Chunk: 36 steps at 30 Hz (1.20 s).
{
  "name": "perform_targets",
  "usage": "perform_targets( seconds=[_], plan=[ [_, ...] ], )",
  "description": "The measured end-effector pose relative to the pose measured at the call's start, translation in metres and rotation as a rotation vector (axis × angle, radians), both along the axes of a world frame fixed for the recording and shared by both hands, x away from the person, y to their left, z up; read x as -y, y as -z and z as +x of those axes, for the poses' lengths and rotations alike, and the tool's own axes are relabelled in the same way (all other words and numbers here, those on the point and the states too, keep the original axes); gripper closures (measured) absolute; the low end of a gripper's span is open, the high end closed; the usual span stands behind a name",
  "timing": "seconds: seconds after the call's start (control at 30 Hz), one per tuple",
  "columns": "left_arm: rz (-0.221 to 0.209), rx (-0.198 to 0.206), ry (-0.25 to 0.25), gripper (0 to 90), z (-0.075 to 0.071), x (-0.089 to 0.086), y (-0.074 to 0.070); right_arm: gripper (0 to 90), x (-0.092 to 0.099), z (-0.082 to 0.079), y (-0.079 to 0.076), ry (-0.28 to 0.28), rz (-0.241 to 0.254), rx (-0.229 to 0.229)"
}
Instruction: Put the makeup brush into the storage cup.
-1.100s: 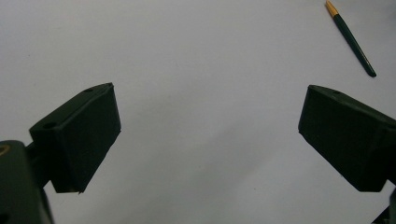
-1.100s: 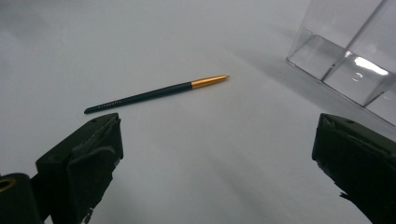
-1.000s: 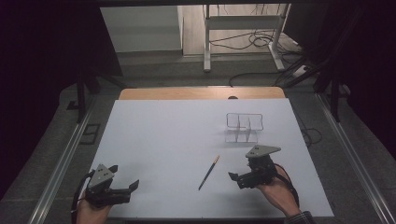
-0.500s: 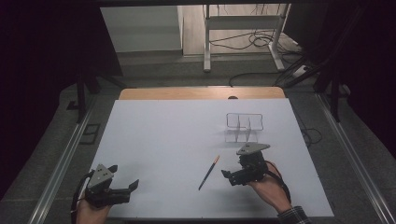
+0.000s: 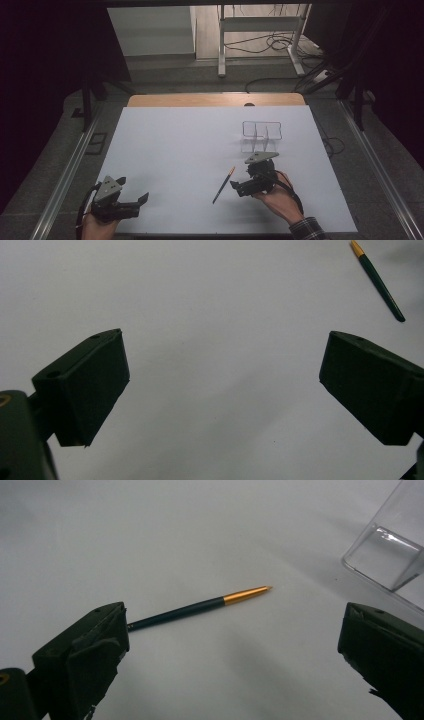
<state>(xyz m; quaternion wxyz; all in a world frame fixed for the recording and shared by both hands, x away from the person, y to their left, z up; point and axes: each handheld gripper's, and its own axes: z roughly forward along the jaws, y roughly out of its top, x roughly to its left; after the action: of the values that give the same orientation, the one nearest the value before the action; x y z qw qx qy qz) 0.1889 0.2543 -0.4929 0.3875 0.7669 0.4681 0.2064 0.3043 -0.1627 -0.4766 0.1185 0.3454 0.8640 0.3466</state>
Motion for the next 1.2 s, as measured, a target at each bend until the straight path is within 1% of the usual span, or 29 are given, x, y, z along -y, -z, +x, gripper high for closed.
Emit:
perform_targets(
  seconds=[0.17,0.23,0.3,0.53,0.87,1.0,1.2],
  plan=[
    [0.001,0.000,0.000,6.5,0.000,0.000,0.000,0.0,-0.007,0.001,0.002,0.005,-0.001,-0.010],
    [0.002,-0.001,0.000,6.5,0.000,0.000,0.000,0.0,-0.013,0.002,0.003,0.007,-0.009,-0.019],
    [0.002,-0.001,0.000,6.5,0.000,0.000,0.000,0.0,-0.016,0.003,0.004,0.001,-0.014,-0.015],
    [-0.001,-0.001,0.000,6.5,0.000,0.000,0.000,0.1,-0.027,0.006,0.006,-0.007,-0.014,-0.033],
    [0.001,-0.001,0.000,6.5,0.000,0.000,0.000,5.3,-0.038,0.008,0.007,-0.010,-0.025,-0.026],
    [0.000,-0.001,0.000,6.5,0.000,0.000,0.000,6.3,-0.040,0.009,0.008,-0.004,-0.026,-0.033],
    [0.000,0.000,0.001,6.7,0.000,0.000,0.000,8.9,-0.044,0.014,0.014,-0.004,-0.051,-0.035]
  ],
)
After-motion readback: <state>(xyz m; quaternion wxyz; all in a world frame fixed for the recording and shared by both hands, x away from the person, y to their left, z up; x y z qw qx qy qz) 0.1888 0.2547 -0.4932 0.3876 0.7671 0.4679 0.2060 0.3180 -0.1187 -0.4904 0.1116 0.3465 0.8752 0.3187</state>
